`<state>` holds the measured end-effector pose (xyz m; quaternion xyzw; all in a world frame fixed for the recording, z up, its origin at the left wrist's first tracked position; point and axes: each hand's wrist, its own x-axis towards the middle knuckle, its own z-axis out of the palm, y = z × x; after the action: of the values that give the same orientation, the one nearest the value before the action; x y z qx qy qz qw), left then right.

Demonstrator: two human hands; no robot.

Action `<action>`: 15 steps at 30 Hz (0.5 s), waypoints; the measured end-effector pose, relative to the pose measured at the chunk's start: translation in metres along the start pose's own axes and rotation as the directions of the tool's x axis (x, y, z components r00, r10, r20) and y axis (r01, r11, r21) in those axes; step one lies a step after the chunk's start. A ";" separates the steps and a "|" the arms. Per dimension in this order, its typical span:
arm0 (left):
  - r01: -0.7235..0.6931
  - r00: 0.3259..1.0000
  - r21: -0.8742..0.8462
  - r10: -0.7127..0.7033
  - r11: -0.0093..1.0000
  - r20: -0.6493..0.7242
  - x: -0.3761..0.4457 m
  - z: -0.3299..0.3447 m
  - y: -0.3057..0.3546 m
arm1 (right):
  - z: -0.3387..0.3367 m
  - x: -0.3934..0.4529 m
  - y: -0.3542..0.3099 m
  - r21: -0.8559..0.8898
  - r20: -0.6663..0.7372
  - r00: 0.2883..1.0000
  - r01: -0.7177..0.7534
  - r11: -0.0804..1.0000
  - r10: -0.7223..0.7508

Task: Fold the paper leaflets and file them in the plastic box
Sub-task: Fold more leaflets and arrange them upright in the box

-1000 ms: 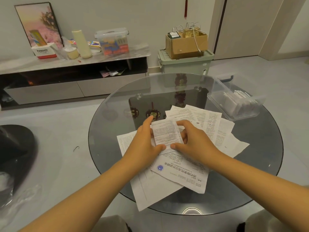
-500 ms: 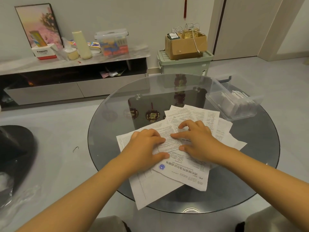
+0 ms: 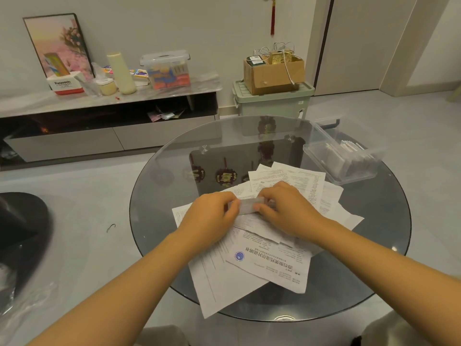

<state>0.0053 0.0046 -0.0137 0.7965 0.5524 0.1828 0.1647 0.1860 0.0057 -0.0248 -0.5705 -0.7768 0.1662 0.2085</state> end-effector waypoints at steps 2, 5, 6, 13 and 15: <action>0.054 0.997 -0.049 -0.057 0.997 -0.044 0.006 0.003 -0.002 | 0.004 0.005 -0.001 0.092 -0.049 0.996 -0.073 0.993 0.077; 0.113 0.991 -0.073 -0.118 0.991 -0.067 0.016 0.007 -0.003 | 0.008 0.011 -0.003 0.186 -0.076 0.986 -0.134 0.973 0.150; 0.129 0.989 -0.086 -0.135 0.988 -0.061 0.018 0.009 -0.003 | 0.010 0.012 -0.004 0.179 -0.084 0.985 -0.136 0.974 0.153; 0.111 0.992 -0.072 -0.114 0.991 -0.047 0.023 0.016 -0.005 | 0.017 0.013 -0.002 -0.115 -0.157 0.987 -0.058 0.992 0.040; 0.063 0.997 -0.011 -0.064 0.998 -0.045 0.025 0.016 -0.007 | 0.015 0.013 -0.001 -0.221 -0.089 0.995 0.019 0.975 -0.040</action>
<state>0.0152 0.0291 -0.0282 0.7734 0.5800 0.1983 0.1618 0.1747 0.0178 -0.0352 -0.5856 -0.7883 0.0496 0.1825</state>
